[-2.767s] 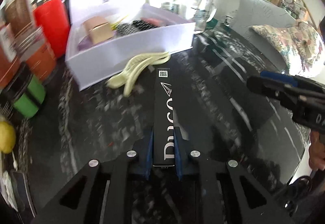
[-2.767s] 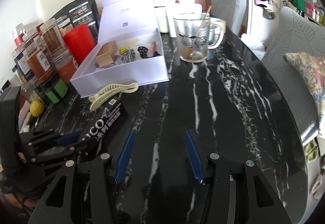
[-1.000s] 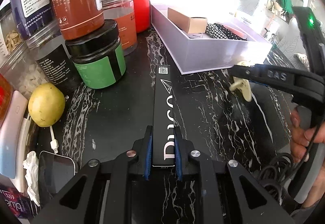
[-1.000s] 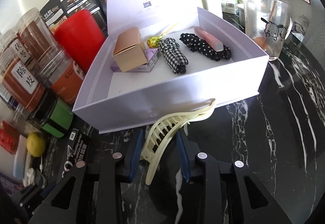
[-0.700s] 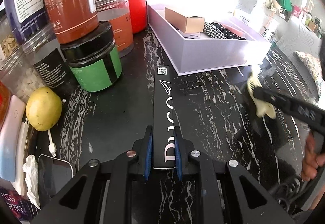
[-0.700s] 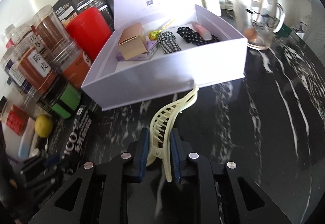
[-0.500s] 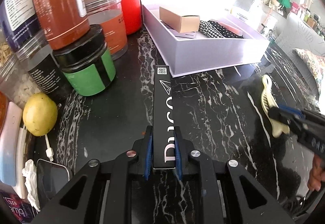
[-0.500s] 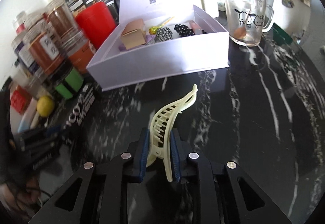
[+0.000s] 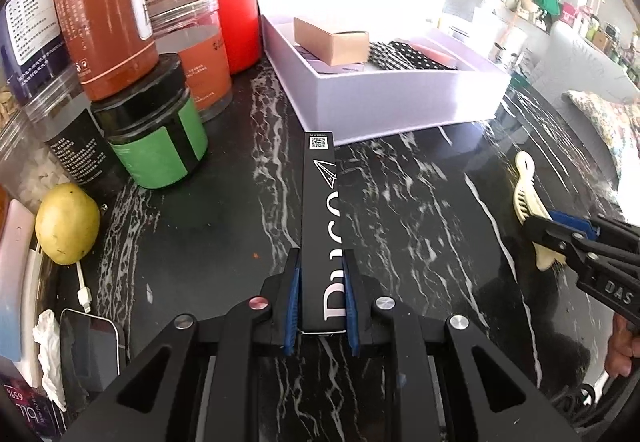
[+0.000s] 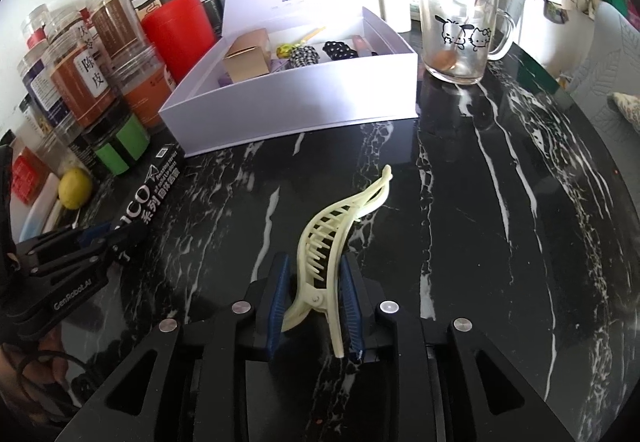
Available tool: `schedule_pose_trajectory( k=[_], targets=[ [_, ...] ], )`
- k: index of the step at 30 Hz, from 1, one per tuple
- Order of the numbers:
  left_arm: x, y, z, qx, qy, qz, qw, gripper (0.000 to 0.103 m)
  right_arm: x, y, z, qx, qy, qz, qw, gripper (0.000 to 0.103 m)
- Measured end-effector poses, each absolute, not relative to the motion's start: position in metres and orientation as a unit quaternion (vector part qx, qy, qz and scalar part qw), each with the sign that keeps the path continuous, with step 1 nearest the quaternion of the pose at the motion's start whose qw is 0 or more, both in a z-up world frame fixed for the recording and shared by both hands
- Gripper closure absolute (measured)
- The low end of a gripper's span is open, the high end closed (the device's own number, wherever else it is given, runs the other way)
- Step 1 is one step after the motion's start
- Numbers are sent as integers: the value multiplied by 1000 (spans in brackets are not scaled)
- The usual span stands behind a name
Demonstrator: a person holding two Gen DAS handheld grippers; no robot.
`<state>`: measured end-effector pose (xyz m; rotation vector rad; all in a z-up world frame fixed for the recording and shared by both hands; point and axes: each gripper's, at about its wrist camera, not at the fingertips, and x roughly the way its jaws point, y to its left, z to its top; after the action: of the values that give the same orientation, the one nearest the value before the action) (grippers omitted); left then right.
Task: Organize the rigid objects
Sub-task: 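Carry the Duco box and claw clip with both grippers toward the white box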
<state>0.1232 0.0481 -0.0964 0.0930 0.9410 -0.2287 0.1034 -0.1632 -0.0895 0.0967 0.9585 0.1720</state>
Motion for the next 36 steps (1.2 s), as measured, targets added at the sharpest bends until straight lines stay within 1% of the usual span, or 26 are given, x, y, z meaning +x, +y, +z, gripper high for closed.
schedule_pose_trajectory(
  k=[2, 3, 9, 25, 28, 31, 36],
  targets=[
    [119, 45, -96, 55, 449, -113, 884, 84, 102, -162, -90, 41, 456, 82, 885, 77],
    [117, 44, -96, 59, 449, -114, 884, 84, 101, -162, -90, 40, 454, 80, 886, 84],
    [111, 40, -93, 51, 453, -127, 881, 84, 91, -168, -86, 53, 438, 88, 893, 84],
    [93, 14, -76, 75, 435, -159, 883, 84, 66, -169, -63, 54, 412, 87, 905, 84],
    [92, 11, -80, 75, 445, -164, 877, 84, 62, -169, -63, 56, 412, 88, 905, 84],
    [96, 11, -90, 60, 472, -171, 863, 84, 57, -170, -63, 57, 414, 87, 904, 84],
    [99, 4, -90, 71, 466, -167, 866, 84, 54, -174, -66, 66, 422, 83, 901, 84]
  ],
)
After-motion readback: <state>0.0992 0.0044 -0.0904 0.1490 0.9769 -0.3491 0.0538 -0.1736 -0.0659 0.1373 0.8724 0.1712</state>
